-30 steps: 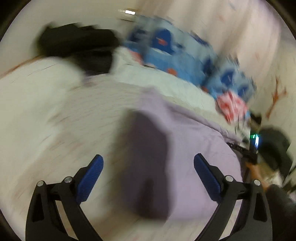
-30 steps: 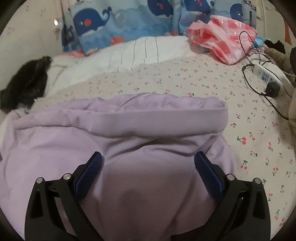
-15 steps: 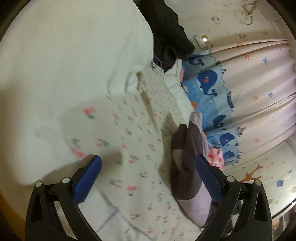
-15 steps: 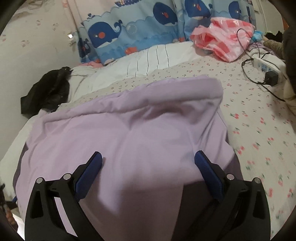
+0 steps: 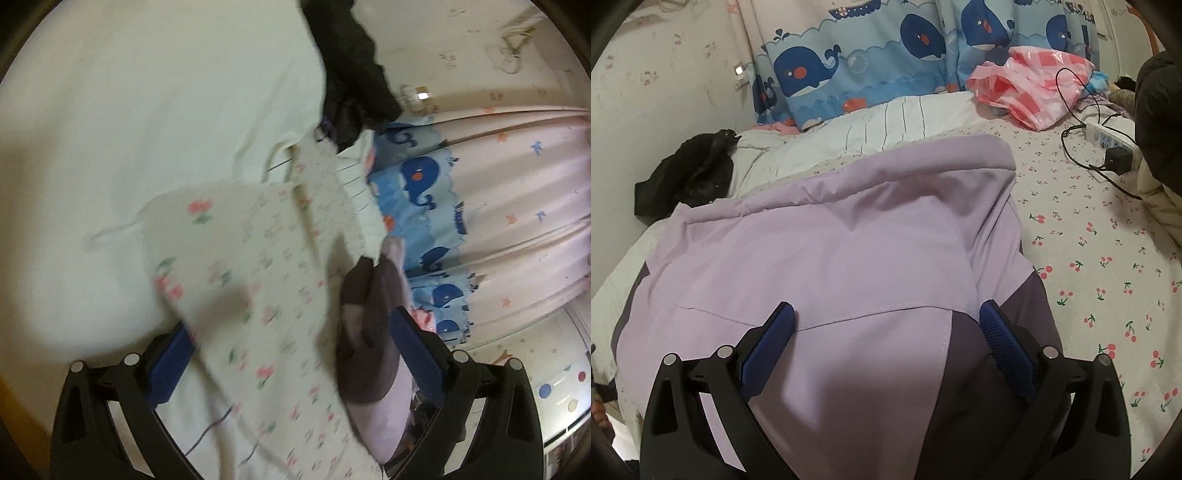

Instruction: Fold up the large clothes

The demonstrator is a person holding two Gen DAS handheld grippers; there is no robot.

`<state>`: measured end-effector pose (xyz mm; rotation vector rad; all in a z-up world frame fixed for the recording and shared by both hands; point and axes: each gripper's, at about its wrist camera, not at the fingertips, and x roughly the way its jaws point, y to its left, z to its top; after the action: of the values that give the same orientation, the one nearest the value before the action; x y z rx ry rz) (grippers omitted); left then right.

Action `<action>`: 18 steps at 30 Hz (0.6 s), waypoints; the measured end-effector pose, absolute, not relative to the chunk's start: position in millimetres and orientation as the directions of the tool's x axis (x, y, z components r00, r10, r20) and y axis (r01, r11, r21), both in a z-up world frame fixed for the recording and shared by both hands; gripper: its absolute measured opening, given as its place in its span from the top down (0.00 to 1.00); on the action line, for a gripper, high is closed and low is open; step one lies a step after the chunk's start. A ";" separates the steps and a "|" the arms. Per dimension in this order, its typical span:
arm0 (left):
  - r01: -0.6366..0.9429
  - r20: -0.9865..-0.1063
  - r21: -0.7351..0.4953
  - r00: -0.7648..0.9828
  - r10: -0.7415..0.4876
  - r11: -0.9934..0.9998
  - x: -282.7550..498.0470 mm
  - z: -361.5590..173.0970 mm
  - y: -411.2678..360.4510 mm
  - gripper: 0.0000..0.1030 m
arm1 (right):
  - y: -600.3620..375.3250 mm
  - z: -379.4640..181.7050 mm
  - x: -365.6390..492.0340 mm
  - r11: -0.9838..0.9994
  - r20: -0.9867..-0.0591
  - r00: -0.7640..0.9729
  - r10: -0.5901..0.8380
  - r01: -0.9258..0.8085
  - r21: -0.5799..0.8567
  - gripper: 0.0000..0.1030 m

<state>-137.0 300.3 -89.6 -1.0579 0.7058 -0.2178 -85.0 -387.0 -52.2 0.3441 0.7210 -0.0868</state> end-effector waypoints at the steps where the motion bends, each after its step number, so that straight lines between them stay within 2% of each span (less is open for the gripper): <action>1: -0.164 -0.435 -0.846 0.762 -0.479 0.507 -130.1 -89.4 299.1 0.07 | -389.2 -53.2 -85.7 0.937 -0.655 0.754 0.049 0.192 0.292 0.07; 2: -0.176 -0.444 -0.841 0.765 -0.467 0.511 -124.0 -90.8 300.6 0.11 | -390.2 -53.8 -86.1 0.935 -0.652 0.756 0.053 0.191 0.298 0.07; 3: -0.195 -0.462 -0.831 0.765 -0.449 0.522 -121.7 -91.3 302.2 0.32 | -391.2 -54.5 -86.6 0.933 -0.649 0.759 0.057 0.190 0.304 0.07; 4: -0.228 -0.502 -0.805 0.753 -0.425 0.548 -118.5 -92.6 304.3 0.70 | -392.1 -54.9 -86.1 0.933 -0.648 0.759 0.057 0.190 0.305 0.07; 5: -0.255 -0.531 -0.790 0.739 -0.415 0.557 -116.4 -96.5 307.6 0.89 | -392.0 -55.3 -85.9 0.934 -0.648 0.759 0.055 0.191 0.303 0.07; 6: -0.277 -0.544 -0.783 0.738 -0.399 0.557 -119.2 -99.2 311.4 0.99 | -392.5 -55.3 -85.8 0.934 -0.649 0.759 0.055 0.191 0.303 0.07; 9: -0.303 -0.573 -0.738 0.754 -0.322 0.604 -138.2 -88.6 318.0 1.00 | -392.2 -55.3 -85.4 0.935 -0.650 0.759 0.052 0.192 0.299 0.07; 15: -0.227 -0.497 -0.670 0.844 -0.200 0.707 -202.9 -23.1 332.4 1.00 | -386.1 -51.8 -83.5 0.944 -0.684 0.729 0.023 0.210 0.255 0.07; 18: -0.284 -0.561 -0.638 0.808 -0.180 0.715 -210.7 -36.6 345.6 1.00 | -379.2 -53.9 -82.4 0.953 -0.700 0.714 -0.013 0.221 0.208 0.07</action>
<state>-210.7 345.6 -36.6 -0.7858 0.6443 0.0626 -82.4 -379.2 -53.9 0.2879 0.7676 -0.1316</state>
